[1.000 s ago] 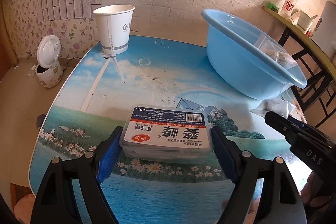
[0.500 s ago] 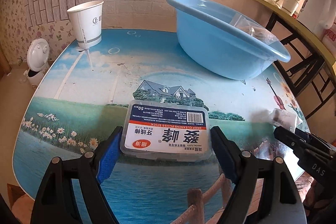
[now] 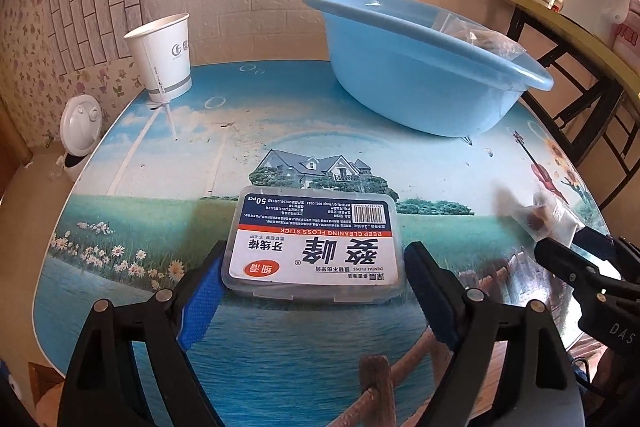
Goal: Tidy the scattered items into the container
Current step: 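Grasp clear bead bag with right tool while left tool holds floss box, then carry floss box with left tool while right tool carries bead bag over basin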
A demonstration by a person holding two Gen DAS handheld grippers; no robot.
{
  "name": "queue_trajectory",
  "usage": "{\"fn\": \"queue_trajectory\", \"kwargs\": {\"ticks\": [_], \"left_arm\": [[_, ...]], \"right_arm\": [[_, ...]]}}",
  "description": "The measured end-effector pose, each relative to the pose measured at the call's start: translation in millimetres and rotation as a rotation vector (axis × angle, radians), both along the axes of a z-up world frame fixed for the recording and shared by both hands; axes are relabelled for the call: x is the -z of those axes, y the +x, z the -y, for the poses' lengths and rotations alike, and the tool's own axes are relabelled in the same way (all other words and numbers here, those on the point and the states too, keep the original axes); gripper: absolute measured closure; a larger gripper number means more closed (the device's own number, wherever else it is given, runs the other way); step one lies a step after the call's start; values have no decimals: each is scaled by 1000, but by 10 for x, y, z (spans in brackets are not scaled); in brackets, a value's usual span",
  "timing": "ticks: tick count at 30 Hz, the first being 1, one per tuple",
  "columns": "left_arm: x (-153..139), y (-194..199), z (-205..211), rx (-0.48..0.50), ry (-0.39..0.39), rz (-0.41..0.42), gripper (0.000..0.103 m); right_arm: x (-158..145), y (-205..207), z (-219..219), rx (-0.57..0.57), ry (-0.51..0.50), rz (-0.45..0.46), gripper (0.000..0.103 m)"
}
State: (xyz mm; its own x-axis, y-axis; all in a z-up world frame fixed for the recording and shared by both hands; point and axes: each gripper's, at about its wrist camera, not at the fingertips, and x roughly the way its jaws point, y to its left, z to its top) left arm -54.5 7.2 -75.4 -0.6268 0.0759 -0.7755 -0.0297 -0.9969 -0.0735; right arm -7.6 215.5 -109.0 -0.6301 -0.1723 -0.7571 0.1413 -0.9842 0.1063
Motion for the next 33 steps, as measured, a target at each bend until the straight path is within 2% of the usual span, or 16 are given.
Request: {"fn": "queue_trajectory", "kwargs": {"ticks": [6,12,18,22,26,28,30,33], "left_arm": [[26,6,-47,10,-20,-12,13],[55,28,-86,18,-48,-36,9],[60,67,-79,3,-40,-58,9],[58,76,-57,-5,-26,-69,11],[51,98,-18,-22,-16,-82,20],[53,105,-8,-23,-11,-86,23],[56,106,-6,-23,-11,-87,24],[56,112,-7,-24,-6,-89,24]], "right_arm": [[16,-25,-116,26,-6,-6,32],[36,-83,-65,-19,-6,-41,32],[70,-115,-5,-36,-2,-50,32],[79,-103,-21,-33,-5,-61,32],[81,-107,-31,-25,-11,-66,33],[86,-101,-20,-20,-1,-70,35],[88,-93,-8,-25,0,-75,50],[89,-91,-3,-32,-6,-77,57]]}}
